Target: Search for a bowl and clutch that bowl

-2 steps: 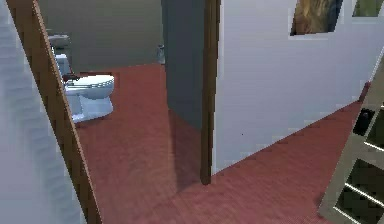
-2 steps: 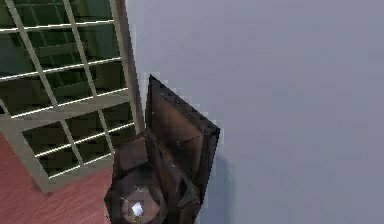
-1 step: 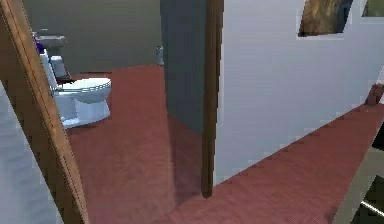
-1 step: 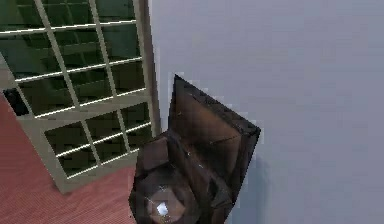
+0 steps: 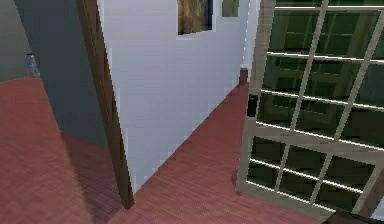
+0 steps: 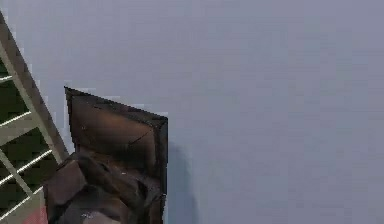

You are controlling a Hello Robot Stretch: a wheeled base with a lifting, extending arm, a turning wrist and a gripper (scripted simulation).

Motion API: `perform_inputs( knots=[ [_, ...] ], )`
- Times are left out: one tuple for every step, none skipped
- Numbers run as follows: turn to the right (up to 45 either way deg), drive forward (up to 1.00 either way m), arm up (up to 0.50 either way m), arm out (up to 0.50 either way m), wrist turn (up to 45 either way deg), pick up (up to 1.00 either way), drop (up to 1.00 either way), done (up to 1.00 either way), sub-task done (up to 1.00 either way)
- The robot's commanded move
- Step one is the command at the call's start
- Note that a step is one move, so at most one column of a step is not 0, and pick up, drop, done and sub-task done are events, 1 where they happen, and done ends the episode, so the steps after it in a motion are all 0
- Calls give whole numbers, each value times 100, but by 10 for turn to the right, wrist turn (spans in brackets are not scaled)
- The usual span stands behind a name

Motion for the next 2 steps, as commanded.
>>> perform_inputs(
  knots=[
    [0, 40, 0, 0, 0, 0, 0, 0, 0],
    [30, 0, 0, 0, 0, 0, 0, 0, 0]
  ],
)
